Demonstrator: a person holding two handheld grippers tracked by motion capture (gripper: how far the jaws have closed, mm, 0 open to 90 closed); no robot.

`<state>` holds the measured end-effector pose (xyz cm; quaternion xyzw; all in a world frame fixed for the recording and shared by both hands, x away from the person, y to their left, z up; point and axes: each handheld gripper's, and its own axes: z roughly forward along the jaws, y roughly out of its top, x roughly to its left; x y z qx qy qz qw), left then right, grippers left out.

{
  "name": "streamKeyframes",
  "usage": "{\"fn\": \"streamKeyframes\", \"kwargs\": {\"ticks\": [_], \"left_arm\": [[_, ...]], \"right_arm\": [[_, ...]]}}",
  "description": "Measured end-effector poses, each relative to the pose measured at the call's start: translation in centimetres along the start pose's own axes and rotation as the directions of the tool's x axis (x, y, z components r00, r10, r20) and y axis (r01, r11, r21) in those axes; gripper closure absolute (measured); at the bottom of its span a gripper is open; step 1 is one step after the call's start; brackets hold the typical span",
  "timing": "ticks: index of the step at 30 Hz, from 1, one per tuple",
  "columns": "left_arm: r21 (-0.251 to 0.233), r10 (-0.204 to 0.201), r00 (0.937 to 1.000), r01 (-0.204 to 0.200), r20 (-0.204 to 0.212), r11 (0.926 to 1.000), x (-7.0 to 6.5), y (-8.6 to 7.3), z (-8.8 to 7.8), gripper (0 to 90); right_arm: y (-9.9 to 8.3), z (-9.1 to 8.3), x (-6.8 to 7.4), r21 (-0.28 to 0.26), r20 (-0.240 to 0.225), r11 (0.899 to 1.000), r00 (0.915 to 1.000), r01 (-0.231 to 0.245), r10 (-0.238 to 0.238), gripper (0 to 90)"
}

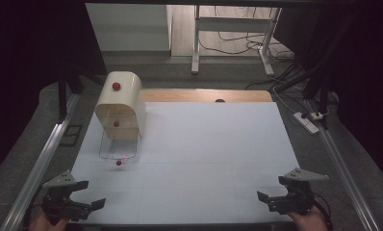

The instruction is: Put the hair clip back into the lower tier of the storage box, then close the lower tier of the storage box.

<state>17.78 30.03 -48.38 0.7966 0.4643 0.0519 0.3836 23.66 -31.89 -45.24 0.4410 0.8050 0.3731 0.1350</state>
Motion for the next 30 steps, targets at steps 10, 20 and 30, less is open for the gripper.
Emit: {"fn": "streamKeyframes", "kwargs": {"ticks": [10, 20, 30], "left_arm": [[0.004, 0.010, 0.9999, -0.010, -0.010, 0.9999, -0.1, 0.1, 0.0, 0.7], [0.016, 0.014, 0.9999, -0.013, -0.010, 0.9998, -0.4, 0.5, 0.4, 0.0], [0.022, 0.048, 0.9985, -0.047, -0.026, 0.9987, -0.7, 1.2, 0.7, 0.2]], "right_arm": [[0.0, 0.1, 0.0, 0.002, -0.003, 1.000, 1.0000, -0.003, 0.003, 0.0], [0.0, 0.1, 0.1, 0.012, -0.015, 1.000, 0.9999, 0.005, -0.005, 0.0], [0.1, 0.2, 0.1, 0.020, -0.021, 1.000, 0.9997, 0.010, -0.009, 0.0]]}}
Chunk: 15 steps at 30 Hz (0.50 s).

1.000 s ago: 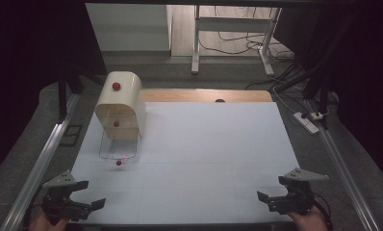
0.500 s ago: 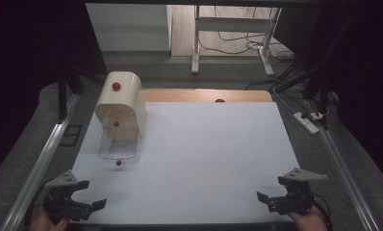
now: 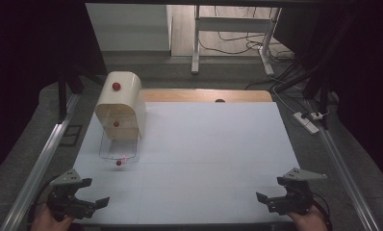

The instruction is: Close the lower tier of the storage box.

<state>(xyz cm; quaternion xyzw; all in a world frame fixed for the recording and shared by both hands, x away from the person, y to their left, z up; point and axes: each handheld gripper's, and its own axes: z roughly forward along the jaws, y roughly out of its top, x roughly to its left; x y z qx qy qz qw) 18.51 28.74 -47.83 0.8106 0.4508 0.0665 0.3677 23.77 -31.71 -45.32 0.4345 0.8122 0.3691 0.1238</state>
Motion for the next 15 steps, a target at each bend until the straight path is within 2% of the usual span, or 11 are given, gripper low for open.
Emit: {"fn": "streamKeyframes", "kwargs": {"ticks": [5, 15], "left_arm": [[0.020, 0.019, 0.9998, -0.019, -0.008, 0.9996, -0.1, 0.4, 0.5, 0.1], [0.022, 0.037, 0.9991, -0.037, -0.020, 0.9991, 0.2, 1.2, 1.4, 0.0]], "right_arm": [[0.0, 0.0, 0.0, 0.004, -0.001, 1.000, 1.0000, 0.000, 0.000, 0.2], [0.0, 0.1, 0.0, 0.009, -0.005, 1.000, 1.0000, 0.002, -0.002, 0.2]]}}
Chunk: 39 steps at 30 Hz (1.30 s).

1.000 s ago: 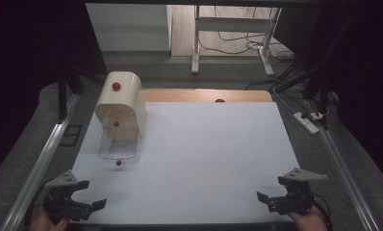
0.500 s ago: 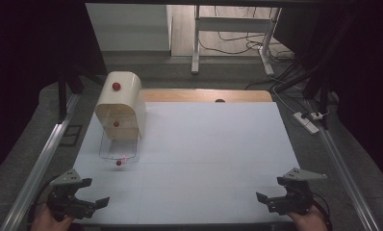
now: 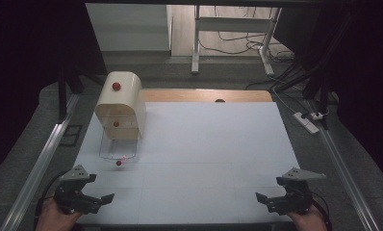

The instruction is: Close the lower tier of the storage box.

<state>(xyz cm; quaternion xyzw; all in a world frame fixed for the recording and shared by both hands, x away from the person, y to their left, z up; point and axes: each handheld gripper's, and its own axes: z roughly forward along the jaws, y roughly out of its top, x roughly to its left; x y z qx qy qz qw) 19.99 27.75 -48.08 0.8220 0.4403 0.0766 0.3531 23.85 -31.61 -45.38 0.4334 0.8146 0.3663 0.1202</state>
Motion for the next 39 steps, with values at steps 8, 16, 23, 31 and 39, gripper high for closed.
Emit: {"fn": "streamKeyframes", "kwargs": {"ticks": [8, 16, 23, 31, 39], "left_arm": [[0.000, 0.006, 0.9999, -0.006, -0.010, 1.0000, 0.3, 0.3, 0.7, 0.0], [0.021, 0.013, 0.9999, -0.013, 0.004, 0.9997, 0.7, 0.6, 1.7, 0.0], [0.034, 0.016, 0.9998, -0.015, -0.013, 0.9993, 1.0, 1.0, 2.5, 1.2], [0.048, 0.025, 0.9990, -0.023, -0.037, 0.9986, 1.5, 1.4, 3.1, 11.0], [0.054, 0.003, 0.9984, 0.000, -0.056, 0.9985, 2.7, 1.8, 3.4, 34.9]], "right_arm": [[0.0, 0.1, 0.0, 0.009, -0.002, 1.000, 1.0000, 0.001, -0.001, 0.2], [0.1, 0.1, 0.0, 0.016, -0.005, 1.000, 1.0000, 0.004, -0.004, 0.2], [0.1, 0.2, 0.0, 0.021, -0.007, 1.000, 1.0000, 0.006, -0.006, 0.2], [0.1, 0.3, 0.0, 0.027, -0.011, 1.000, 0.9999, 0.007, -0.007, 0.2], [0.1, 0.3, 0.0, 0.035, -0.013, 0.999, 0.9999, 0.011, -0.011, 0.2]]}}
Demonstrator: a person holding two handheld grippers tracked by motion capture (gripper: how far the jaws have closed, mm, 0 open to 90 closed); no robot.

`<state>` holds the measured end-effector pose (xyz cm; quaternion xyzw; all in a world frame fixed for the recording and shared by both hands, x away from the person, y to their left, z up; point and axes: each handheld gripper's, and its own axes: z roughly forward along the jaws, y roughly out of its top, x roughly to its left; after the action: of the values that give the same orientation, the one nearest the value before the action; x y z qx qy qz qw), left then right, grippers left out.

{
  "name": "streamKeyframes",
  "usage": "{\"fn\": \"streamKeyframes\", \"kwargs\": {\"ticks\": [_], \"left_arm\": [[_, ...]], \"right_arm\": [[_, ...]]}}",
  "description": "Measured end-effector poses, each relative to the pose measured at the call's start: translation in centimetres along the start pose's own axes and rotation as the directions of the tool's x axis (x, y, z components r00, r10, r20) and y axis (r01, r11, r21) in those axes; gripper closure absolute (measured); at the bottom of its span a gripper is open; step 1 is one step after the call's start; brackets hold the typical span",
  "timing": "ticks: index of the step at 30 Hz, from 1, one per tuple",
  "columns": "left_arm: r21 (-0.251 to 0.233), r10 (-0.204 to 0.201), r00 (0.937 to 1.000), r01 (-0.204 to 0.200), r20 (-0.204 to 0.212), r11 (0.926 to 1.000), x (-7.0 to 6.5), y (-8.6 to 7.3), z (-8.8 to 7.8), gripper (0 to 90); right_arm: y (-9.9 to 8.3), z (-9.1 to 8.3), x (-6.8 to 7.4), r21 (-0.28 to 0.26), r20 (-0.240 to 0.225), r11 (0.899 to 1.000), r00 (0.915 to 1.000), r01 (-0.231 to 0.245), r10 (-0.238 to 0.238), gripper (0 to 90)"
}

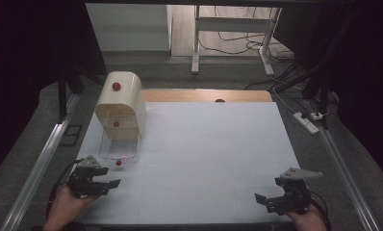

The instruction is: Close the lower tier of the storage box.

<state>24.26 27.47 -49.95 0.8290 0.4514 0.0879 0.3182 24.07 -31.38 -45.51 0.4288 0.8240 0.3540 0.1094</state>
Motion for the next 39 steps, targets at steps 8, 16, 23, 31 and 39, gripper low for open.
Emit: {"fn": "streamKeyframes", "kwargs": {"ticks": [8, 16, 23, 31, 39], "left_arm": [[0.002, -0.022, 0.9997, 0.022, -0.014, 0.9998, 1.3, 0.4, 0.3, 59.0], [0.044, -0.011, 0.9997, 0.012, -0.024, 0.9990, 2.0, 0.9, 0.9, 82.2], [0.042, -0.019, 0.9977, 0.022, -0.065, 0.9989, 2.8, 1.4, 1.4, 88.9], [0.034, -0.036, 0.9954, 0.039, -0.089, 0.9987, 3.4, 1.8, 1.9, 88.9], [0.002, -0.056, 0.9933, 0.057, -0.101, 0.9984, 3.8, 2.3, 1.9, 89.0]], "right_arm": [[0.0, 0.1, 0.0, 0.006, 0.000, 1.000, 1.0000, 0.004, -0.004, 0.2], [0.0, 0.1, 0.0, 0.013, -0.002, 1.000, 1.0000, 0.006, -0.006, 0.2], [0.0, 0.1, 0.0, 0.016, -0.003, 1.000, 1.0000, 0.005, -0.005, 0.2], [0.0, 0.2, 0.0, 0.017, -0.004, 1.000, 1.0000, 0.005, -0.005, 0.2], [0.1, 0.2, 0.1, 0.020, -0.005, 1.000, 1.0000, 0.006, -0.006, 0.3]]}}
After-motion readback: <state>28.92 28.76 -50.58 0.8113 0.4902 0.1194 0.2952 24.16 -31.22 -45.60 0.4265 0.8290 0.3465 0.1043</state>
